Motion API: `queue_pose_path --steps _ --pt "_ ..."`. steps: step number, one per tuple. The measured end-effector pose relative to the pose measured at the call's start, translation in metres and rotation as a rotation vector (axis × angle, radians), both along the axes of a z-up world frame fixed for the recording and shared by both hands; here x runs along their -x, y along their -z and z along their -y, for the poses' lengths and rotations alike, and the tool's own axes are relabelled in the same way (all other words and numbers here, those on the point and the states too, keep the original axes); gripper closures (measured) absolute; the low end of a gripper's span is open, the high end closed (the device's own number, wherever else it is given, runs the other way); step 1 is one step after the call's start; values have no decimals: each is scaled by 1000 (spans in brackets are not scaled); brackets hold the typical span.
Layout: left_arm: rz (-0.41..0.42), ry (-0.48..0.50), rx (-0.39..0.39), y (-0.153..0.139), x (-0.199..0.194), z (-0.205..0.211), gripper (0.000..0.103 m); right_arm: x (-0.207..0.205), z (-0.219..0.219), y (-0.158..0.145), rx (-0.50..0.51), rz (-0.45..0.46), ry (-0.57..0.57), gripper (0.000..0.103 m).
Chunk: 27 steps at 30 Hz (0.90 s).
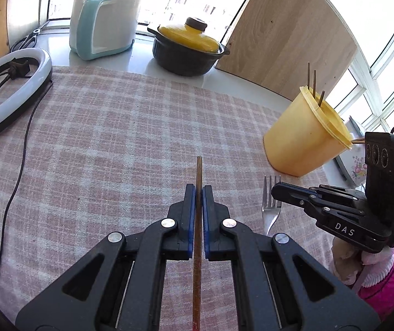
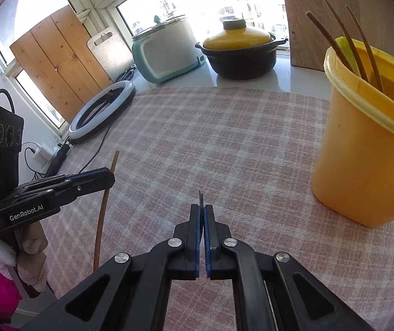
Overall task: Organize utensils
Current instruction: 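Lift the chopstick with the left tool while the right tool lifts the fork toward the bin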
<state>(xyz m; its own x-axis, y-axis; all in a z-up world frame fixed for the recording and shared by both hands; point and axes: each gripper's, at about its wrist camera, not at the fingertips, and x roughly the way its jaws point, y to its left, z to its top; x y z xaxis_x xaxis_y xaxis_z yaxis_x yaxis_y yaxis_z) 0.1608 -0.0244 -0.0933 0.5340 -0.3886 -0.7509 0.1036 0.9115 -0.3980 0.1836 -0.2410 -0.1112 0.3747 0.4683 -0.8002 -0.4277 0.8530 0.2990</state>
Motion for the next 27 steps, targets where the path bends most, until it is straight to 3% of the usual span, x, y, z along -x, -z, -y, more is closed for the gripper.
queue_pose_path --steps 7,27 --pt "105 -4 5 -41 12 0 101 13 16 -34 -10 93 31 103" --pt "298 69 60 -120 25 23 101 48 50 -124 4 359 100 103"
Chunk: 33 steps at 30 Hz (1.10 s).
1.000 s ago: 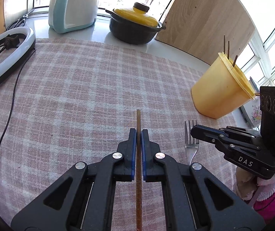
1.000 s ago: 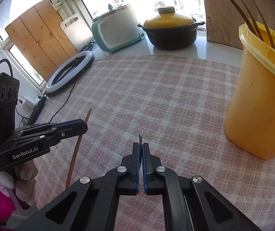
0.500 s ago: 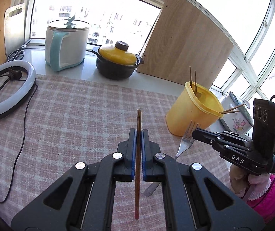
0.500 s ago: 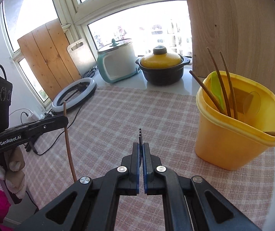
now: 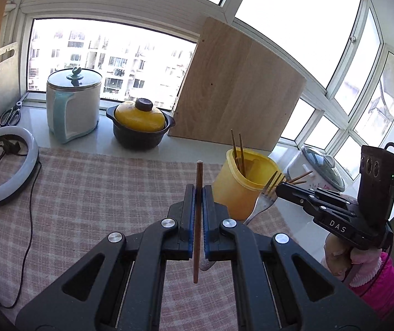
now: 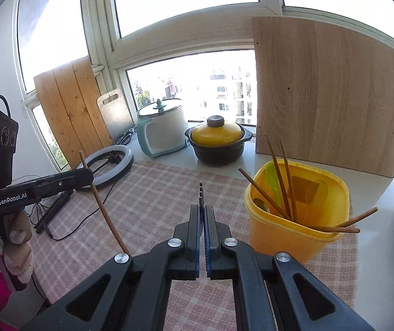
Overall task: Organize utensils
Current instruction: 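Lift the chopstick with the left tool while the right tool lifts the fork toward the bin, then lower the chopstick and the fork into the yellow bin with both tools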
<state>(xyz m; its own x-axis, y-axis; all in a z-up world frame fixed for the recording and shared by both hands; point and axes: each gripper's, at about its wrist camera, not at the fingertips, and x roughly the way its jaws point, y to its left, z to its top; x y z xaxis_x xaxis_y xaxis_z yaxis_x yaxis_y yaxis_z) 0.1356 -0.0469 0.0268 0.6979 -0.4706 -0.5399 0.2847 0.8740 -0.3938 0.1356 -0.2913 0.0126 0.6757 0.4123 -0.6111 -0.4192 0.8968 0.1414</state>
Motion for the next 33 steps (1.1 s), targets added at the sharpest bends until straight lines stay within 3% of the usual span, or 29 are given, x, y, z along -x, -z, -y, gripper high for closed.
queue_pose_path --steps 17,26,33 --pt "178 81 57 -74 -24 43 101 2 78 -93 -26 178 169 103" --pt "232 93 57 -98 -60 74 101 -27 108 -100 23 187 265 103" --pt "226 92 26 -93 -87 101 101 -53 119 -92 73 176 317 103"
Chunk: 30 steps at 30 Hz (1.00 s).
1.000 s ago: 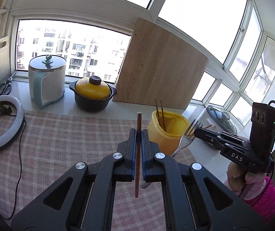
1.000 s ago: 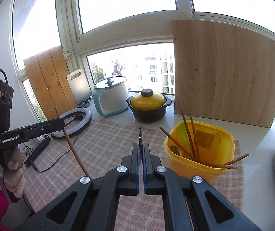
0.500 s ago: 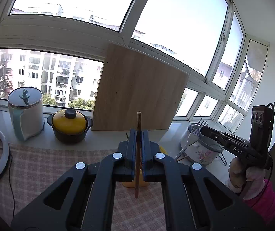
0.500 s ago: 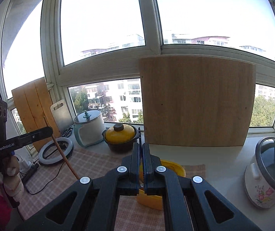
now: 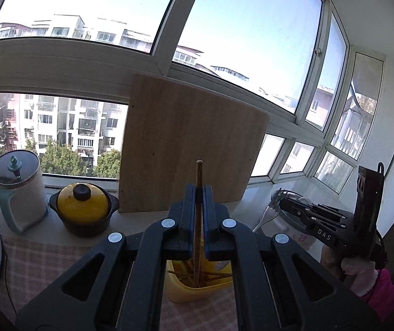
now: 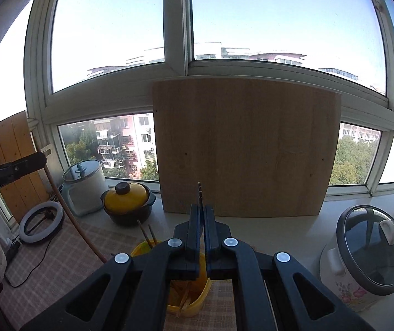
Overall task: Organize utensils
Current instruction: 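Lower the chopstick and the fork into the yellow bin with both tools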
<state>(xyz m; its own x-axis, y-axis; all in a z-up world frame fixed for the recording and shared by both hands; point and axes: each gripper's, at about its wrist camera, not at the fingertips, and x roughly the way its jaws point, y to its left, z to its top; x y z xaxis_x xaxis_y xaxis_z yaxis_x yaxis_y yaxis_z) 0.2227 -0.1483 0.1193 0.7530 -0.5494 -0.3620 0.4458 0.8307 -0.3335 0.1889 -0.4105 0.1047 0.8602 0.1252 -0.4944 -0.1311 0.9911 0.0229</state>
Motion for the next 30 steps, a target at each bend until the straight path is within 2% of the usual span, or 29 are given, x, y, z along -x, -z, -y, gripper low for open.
queue_pose_path --steps 15,30 --pt "-68 11 -74 45 -25 35 101 -35 1 39 57 -81 20 103" --pt "-129 46 -122 78 -20 47 101 -48 -4 77 26 -186 -24 103"
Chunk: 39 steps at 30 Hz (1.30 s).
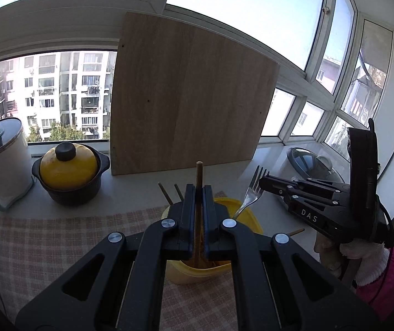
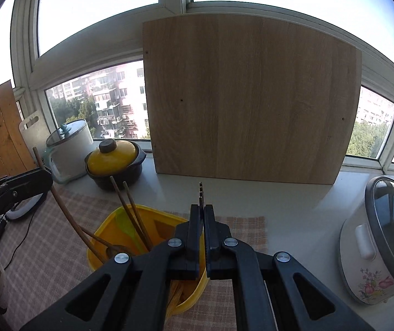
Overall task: Organize utensils
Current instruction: 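Lower the chopstick and the fork into the yellow bin with both tools, then open both tools to release the chopstick and fork into the bin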
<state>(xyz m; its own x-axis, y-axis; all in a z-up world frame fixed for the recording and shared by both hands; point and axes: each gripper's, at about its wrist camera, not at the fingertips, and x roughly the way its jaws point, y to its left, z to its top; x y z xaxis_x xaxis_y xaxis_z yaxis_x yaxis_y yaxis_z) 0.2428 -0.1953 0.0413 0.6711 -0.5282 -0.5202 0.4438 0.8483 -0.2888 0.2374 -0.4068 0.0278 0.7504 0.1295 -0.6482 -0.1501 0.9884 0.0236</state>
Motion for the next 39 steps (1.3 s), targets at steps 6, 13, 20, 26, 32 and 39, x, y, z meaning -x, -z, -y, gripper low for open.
queue_pose_path --steps 6,13,20,26,32,39 --pt "-26 -1 -7 11 3 -2 101 -2 5 9 -33 -36 -6 103" --pt "-51 -5 -8 21 8 -5 101 -2 9 16 -65 -69 -13 103" --pt "-68 -6 -7 24 11 -7 101 -3 10 19 -83 -88 -14 100" --pt "-76 2 -10 23 14 -5 101 2 11 14 -93 -77 -14 98" --pt "-78 5 -10 20 21 -6 101 10 12 6 -96 -62 -13 94" --pt "-63 4 -3 14 32 -10 85 23 14 -2 -106 -42 -3 88"
